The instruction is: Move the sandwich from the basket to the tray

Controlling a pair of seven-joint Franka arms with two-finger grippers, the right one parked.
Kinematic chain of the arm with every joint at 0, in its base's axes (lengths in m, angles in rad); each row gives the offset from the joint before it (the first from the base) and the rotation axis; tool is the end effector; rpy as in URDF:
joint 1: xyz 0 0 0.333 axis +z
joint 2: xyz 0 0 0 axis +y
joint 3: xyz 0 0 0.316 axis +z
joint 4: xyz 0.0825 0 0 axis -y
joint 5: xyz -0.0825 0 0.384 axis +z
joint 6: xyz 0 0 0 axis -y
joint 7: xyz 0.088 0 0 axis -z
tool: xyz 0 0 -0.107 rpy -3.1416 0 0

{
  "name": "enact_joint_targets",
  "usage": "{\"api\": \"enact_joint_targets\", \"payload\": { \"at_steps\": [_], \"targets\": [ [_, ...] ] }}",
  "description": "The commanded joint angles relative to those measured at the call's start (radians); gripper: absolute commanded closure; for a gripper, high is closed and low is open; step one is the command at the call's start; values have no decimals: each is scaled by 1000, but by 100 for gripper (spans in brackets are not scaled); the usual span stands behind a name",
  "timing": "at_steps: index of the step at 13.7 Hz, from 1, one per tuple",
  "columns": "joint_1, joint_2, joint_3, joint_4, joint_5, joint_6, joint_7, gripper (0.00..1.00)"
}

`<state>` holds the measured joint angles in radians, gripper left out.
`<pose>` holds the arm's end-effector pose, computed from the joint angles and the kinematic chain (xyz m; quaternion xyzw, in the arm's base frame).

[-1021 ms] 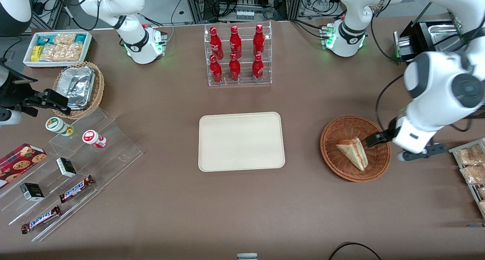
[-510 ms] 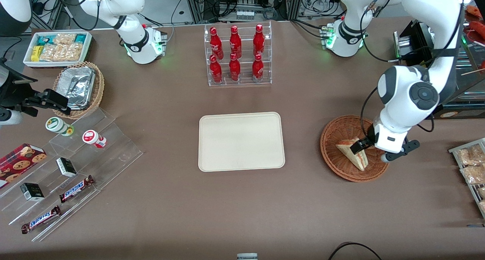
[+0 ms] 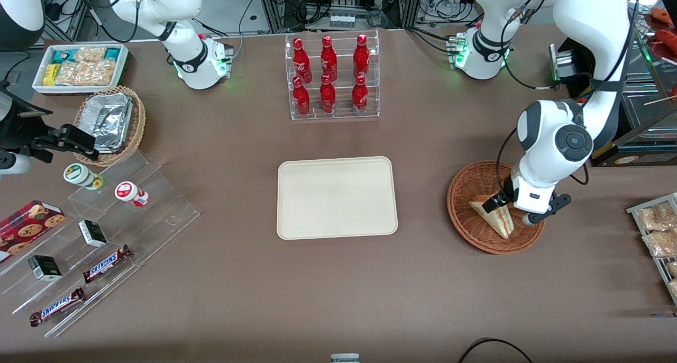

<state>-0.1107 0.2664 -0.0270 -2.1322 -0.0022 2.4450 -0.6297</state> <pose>0.5708 -0.0789 0.2864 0.9693 0.2448 0.0200 0.0127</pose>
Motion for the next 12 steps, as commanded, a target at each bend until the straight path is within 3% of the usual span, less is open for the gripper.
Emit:
{"api": "enact_joint_targets", "payload": {
  "at_steps": [1,4,5,7,9,10,12],
  "targets": [
    [-9,17,5,-32,18,58,-30,0],
    [-9,50,5,-52,18,114,-30,1],
    [-10,57,5,-51,19,115,-28,15],
    [-9,53,5,-46,19,114,-28,64],
    [-9,44,5,-26,18,102,-25,94],
    [-10,27,7,-20,19,86,-22,100],
    [-10,-13,7,-6,36,34,-15,100]
  ]
}}
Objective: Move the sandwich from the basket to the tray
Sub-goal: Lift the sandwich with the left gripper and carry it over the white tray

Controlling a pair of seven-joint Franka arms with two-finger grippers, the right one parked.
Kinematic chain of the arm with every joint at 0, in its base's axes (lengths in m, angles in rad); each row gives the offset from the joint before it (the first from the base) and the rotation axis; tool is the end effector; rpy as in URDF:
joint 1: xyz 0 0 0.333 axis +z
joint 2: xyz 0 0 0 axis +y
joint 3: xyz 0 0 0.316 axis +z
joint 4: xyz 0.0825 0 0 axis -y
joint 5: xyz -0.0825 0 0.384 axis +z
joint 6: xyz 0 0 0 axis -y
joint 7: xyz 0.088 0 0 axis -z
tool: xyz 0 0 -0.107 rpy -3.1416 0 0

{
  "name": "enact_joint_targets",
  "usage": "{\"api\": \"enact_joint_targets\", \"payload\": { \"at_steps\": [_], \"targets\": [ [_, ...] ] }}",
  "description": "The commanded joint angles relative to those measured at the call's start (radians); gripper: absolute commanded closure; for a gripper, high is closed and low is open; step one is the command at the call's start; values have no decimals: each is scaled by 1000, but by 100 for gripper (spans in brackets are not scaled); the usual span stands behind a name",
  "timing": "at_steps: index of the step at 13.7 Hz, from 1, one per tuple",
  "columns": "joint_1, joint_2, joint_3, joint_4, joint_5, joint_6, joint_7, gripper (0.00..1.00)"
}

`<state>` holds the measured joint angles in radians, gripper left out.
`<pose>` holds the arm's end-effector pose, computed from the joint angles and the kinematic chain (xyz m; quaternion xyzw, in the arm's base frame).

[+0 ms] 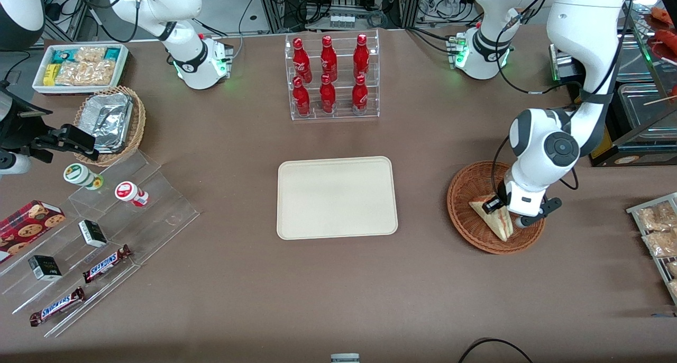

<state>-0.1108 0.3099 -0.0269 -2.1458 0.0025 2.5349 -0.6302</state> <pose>0.5727 -0.0792 0.2642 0.9691 0.2434 0.0355 0.0179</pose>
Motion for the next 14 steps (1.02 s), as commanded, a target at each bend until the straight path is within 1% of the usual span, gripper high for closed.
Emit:
{"api": "enact_joint_targets", "payload": {
  "at_steps": [1,4,6,11,14],
  "targets": [
    [-10,-78,5,39,40,-112,-14,100],
    [-35,-98,-2,179,40,-341,-11,100],
    [-81,-101,-5,263,39,-428,-13,100],
    [-269,-58,-8,394,36,-453,-23,100],
    [-401,36,-8,480,37,-452,-28,100]
  ]
}}
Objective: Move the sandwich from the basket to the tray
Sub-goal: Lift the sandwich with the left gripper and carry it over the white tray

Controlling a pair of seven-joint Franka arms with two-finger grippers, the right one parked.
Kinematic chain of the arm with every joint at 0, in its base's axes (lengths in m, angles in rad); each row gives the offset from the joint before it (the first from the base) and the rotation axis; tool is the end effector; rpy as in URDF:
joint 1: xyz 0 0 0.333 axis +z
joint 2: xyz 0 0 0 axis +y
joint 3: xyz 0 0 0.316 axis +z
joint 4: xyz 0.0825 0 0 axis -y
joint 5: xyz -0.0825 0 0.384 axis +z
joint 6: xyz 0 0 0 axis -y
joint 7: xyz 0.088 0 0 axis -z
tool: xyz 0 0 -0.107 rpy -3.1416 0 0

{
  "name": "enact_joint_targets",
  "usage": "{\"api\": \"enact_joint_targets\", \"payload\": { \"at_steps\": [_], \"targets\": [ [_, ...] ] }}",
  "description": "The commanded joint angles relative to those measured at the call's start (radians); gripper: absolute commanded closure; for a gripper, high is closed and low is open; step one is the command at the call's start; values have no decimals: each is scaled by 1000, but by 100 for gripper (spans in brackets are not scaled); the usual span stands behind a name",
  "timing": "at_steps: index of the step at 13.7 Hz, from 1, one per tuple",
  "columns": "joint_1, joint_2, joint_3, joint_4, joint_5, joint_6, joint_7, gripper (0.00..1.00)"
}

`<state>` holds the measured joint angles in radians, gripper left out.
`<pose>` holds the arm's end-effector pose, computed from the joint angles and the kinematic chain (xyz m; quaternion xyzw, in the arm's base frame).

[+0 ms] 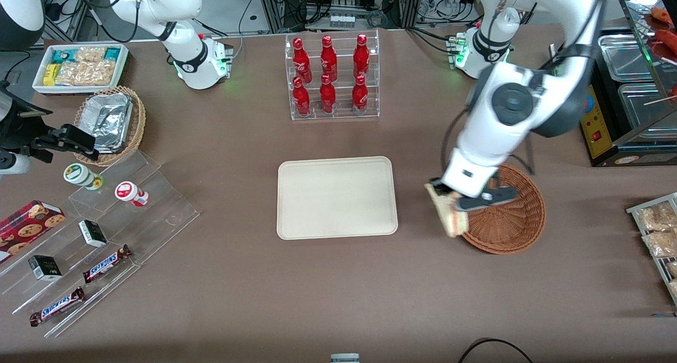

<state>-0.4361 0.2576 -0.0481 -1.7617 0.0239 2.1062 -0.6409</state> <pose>0.5671 -0.2945 0.4266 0.9963 0.0736 0.0393 0.0195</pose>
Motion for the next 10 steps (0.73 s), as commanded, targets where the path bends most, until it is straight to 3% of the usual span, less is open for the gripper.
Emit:
{"api": "enact_joint_targets", "payload": {
  "at_steps": [1,5,10],
  "targets": [
    [-119,141,13,144,14,-23,-25,100],
    [-252,317,13,286,13,-15,-120,100],
    [-319,465,13,386,4,33,-126,100]
  ]
}}
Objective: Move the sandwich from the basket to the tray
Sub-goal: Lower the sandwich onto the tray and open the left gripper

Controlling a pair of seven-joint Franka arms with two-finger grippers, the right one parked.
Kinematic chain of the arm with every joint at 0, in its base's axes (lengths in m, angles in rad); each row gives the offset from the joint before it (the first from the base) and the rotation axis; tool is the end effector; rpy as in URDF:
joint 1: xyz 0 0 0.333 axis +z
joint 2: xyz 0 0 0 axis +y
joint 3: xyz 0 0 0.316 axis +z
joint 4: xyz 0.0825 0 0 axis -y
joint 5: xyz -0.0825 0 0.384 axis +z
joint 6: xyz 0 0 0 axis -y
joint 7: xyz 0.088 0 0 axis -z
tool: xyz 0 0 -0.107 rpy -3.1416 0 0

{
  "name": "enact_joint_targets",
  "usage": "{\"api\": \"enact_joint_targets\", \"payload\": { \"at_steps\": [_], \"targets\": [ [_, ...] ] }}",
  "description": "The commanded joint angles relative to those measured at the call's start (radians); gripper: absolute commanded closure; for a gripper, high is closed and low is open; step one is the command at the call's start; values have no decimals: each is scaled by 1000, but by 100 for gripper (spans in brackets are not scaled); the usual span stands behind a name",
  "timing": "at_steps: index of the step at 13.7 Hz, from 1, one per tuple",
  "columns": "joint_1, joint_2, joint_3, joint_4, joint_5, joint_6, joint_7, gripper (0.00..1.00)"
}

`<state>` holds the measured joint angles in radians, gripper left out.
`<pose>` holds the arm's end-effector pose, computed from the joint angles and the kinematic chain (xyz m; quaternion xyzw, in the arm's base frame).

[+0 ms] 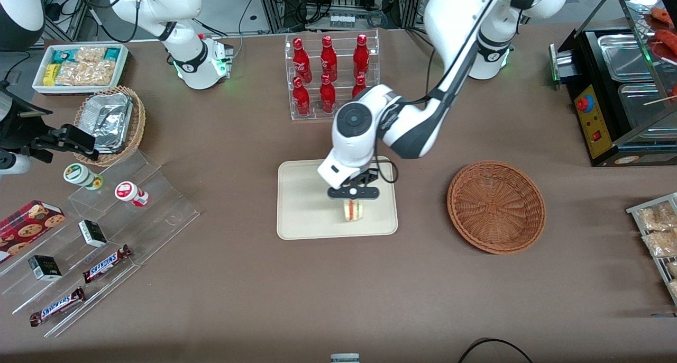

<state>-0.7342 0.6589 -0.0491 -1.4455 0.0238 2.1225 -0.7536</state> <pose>0.5164 -0.5035 0.3031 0.9998 -0.0157 0.0035 0.0100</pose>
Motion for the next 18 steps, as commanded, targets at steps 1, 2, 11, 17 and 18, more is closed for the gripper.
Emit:
{"api": "enact_joint_targets", "payload": {
  "at_steps": [1,2,11,17,18],
  "targets": [
    [-27,76,12,69,4,40,-12,100],
    [-39,93,12,69,4,62,-15,100],
    [-63,128,14,65,2,56,-26,0],
    [-19,-76,18,62,-10,-48,-36,0],
    [-7,-117,18,62,-25,-80,-44,0]
  ]
}}
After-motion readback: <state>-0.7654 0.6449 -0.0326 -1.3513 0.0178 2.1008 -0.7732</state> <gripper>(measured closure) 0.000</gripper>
